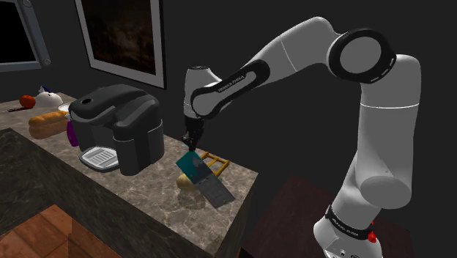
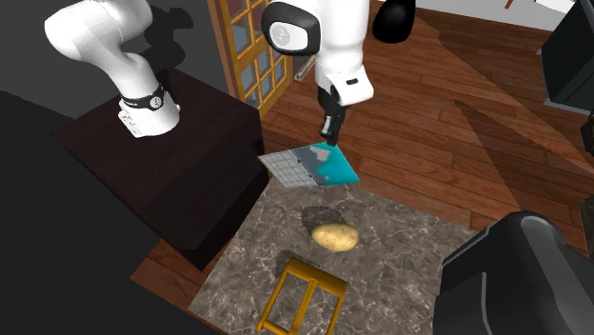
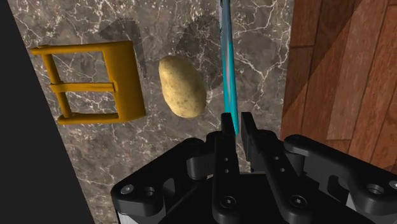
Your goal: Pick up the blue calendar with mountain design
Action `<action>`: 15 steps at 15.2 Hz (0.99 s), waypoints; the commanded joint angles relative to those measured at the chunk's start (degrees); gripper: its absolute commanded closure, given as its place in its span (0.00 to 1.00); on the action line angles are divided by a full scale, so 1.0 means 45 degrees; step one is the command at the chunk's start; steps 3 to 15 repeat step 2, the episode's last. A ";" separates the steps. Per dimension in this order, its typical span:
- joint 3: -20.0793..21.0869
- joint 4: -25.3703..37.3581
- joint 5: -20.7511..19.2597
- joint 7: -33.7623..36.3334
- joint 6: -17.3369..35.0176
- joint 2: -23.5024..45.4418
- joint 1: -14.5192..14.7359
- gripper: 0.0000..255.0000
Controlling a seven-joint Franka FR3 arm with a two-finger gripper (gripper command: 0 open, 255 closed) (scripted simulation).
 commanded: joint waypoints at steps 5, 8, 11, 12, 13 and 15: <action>0.0011 -0.0001 0.0032 -0.0025 -0.0144 -0.0149 -0.0014 1.00; 0.0011 -0.0001 0.0032 -0.0025 -0.0144 -0.0149 -0.0014 1.00; 0.0011 -0.0001 0.0032 -0.0025 -0.0144 -0.0149 -0.0014 1.00; 0.0011 -0.0001 0.0032 -0.0025 -0.0144 -0.0149 -0.0014 1.00; 0.0011 -0.0001 0.0032 -0.0025 -0.0144 -0.0149 -0.0014 1.00; 0.0011 -0.0001 0.0032 -0.0025 -0.0144 -0.0149 -0.0014 1.00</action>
